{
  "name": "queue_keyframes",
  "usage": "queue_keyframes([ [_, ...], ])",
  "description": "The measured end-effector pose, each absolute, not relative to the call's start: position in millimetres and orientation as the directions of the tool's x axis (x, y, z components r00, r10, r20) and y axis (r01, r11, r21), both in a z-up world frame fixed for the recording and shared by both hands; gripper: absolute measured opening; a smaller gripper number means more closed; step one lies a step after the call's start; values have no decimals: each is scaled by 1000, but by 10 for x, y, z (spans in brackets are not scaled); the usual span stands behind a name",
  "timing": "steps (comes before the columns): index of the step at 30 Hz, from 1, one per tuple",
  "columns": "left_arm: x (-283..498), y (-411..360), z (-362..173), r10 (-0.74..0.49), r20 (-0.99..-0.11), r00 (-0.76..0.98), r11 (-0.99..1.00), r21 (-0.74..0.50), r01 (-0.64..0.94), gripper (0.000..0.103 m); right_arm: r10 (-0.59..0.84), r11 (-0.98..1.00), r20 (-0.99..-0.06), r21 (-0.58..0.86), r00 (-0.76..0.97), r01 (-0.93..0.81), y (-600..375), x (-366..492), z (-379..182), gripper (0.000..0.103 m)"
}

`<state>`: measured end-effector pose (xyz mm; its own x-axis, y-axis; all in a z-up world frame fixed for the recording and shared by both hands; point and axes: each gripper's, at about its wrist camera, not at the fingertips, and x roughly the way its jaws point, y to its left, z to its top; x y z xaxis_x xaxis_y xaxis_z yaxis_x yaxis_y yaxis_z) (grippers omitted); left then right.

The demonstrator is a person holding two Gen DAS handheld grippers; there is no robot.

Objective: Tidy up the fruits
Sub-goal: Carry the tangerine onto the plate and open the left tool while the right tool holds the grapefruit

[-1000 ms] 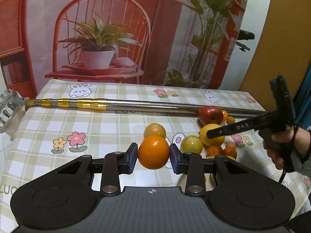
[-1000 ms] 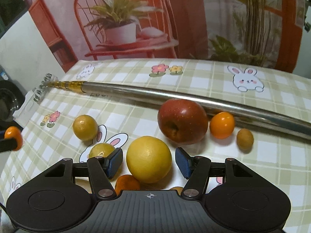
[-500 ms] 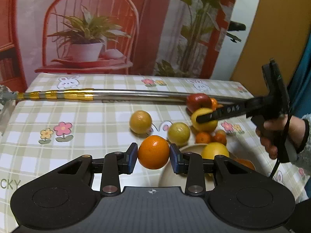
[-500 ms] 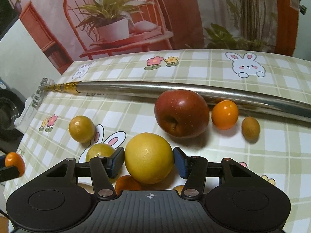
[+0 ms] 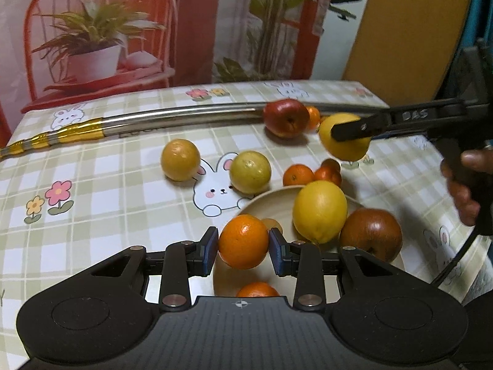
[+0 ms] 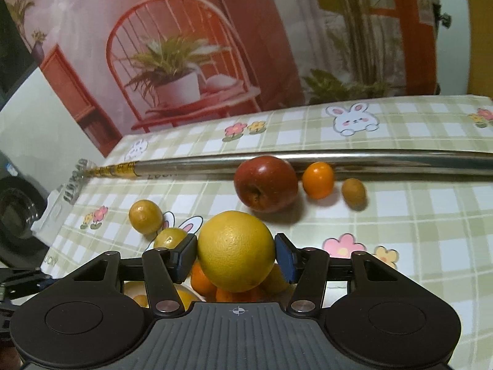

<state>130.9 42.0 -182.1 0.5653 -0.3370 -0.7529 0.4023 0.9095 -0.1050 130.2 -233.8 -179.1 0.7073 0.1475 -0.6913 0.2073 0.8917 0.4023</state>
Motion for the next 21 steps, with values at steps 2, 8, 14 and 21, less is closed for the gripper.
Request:
queue_keyframes([
  [2, 1328, 382, -1848, -334, -762, 555, 904, -92, 417, 38, 134, 894, -681, 396, 720, 209, -2333, 1218, -1764, 51],
  [8, 1346, 259, -1922, -318, -786, 531, 890, -54, 453, 38, 110, 898, -658, 387, 745, 209, -2309, 984, -1701, 51],
  [14, 1361, 175, -2013, -287, -810, 512, 880, -11, 476, 38, 101, 898, -654, 384, 749, 214, -2339, 830, -1691, 51],
  [21, 1408, 97, -2044, -278, -809, 518, 875, 10, 484, 38, 103, 890, -642, 400, 760, 217, -2370, 735, -1707, 51],
])
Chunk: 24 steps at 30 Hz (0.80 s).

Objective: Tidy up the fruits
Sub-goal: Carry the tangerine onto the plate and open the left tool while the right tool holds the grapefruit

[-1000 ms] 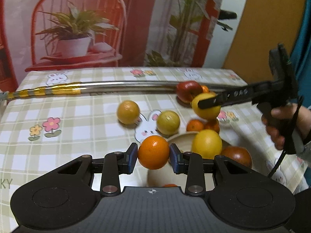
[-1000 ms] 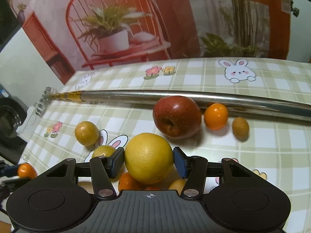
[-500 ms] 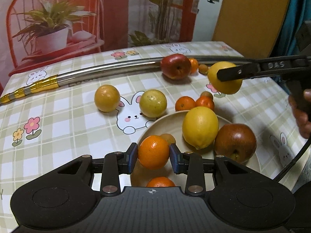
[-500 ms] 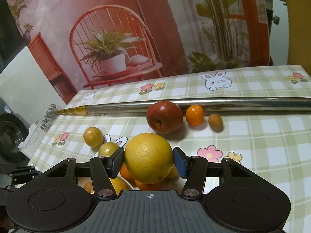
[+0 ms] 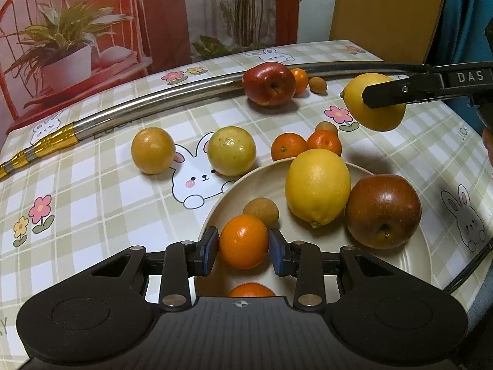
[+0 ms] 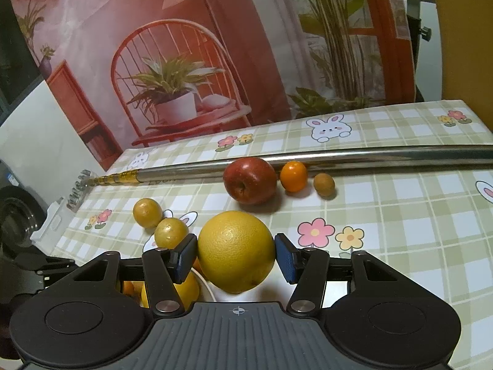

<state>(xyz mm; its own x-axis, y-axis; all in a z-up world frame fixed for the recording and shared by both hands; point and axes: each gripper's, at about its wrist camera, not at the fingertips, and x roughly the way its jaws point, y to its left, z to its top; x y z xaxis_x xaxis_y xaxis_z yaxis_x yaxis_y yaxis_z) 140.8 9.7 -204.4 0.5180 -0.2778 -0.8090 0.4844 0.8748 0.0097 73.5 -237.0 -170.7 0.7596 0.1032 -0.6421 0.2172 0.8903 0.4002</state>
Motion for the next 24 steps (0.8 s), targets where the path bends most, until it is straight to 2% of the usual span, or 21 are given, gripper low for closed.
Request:
queue_keyframes([
  [13, 1487, 27, -2067, -286, -802, 524, 875, 4, 483, 38, 130, 889, -637, 414, 760, 195, -2334, 688, -1705, 51],
  [24, 1415, 234, -1816, -322, -754, 573, 895, -46, 443, 38, 158, 902, -636, 405, 755, 152, -2238, 720, -1636, 51],
])
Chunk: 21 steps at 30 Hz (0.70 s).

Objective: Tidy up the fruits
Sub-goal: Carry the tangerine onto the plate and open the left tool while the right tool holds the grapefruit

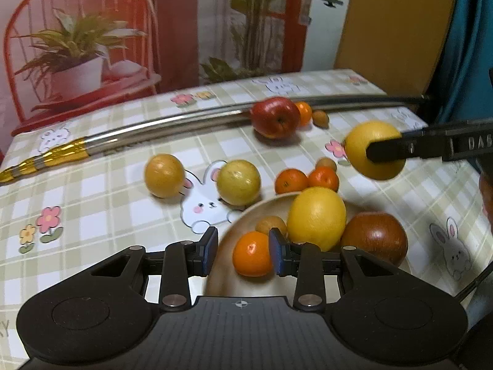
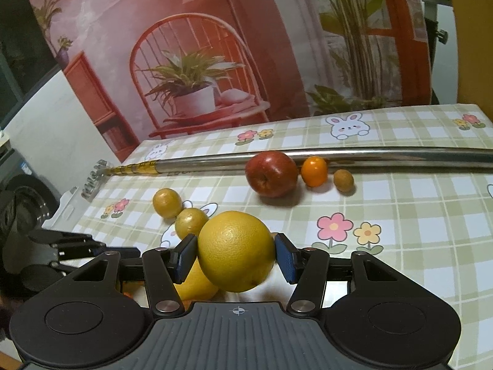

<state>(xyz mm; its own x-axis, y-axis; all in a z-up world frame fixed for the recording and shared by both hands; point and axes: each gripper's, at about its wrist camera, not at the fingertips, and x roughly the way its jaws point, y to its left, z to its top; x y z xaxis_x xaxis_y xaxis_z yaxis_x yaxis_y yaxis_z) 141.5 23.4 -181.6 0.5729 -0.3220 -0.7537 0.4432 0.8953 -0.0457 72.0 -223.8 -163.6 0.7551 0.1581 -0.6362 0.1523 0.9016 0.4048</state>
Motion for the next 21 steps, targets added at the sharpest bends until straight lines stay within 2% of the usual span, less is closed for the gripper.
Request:
queue_keyframes([
  [14, 1181, 662, -1502, -266, -692, 671, 958, -113, 263, 38, 208, 926, -643, 372, 737, 63, -2005, 779, -1536, 51],
  [21, 1071, 799, -1476, -245, -686, 685, 967, -126, 221, 38, 255, 947, -666, 320, 701, -41, -1770, 878, -1473, 51],
])
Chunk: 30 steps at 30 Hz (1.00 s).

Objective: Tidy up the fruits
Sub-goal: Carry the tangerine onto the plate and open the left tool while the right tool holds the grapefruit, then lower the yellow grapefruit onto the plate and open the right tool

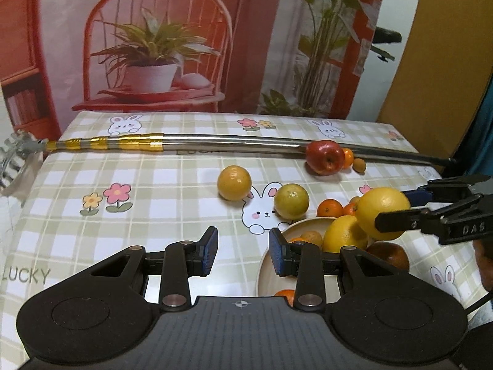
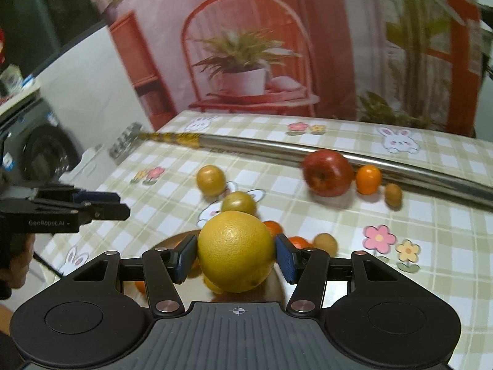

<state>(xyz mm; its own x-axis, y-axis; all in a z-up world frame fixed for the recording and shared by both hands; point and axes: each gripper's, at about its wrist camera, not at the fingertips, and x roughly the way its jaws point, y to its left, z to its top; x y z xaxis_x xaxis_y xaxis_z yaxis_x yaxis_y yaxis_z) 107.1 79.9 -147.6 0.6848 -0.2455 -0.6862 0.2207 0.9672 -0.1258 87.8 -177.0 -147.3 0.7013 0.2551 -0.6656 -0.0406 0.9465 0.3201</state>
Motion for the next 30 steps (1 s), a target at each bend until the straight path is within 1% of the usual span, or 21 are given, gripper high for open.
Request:
queue_keyframes([
  [5, 949, 803, -1549, -290, -699, 654, 955, -161, 251, 38, 278, 954, -682, 277, 676, -113, -1564, 958, -1413, 51],
  [9, 854, 645, -1692, -305, -736, 605, 938, -121, 326, 38, 275, 955, -683, 273, 677, -112, -1487, 980, -1406, 51],
  [14, 817, 517, -1856, -281, -771, 572, 925, -57, 377, 38, 270, 951, -672, 299, 690, -81, -1553, 923, -1417, 51],
  [18, 814, 483, -1911, -272, -778, 567, 921, -40, 387, 38, 268, 946, -665, 319, 697, -59, -1624, 854, -1449, 51],
  [22, 837, 421, -1968, -243, -790, 563, 916, 5, 402, 38, 268, 944, -660, 327, 702, -53, -1656, 805, -1471, 51],
  [23, 847, 414, -1989, -237, -792, 562, 914, 14, 405, 41, 270, 942, -658, 330, 703, -53, -1660, 797, -1475, 51],
  [30, 890, 372, -1987, -228, -779, 584, 909, 45, 415, 42, 276, 938, -644, 344, 713, -52, -1668, 749, -1491, 51],
])
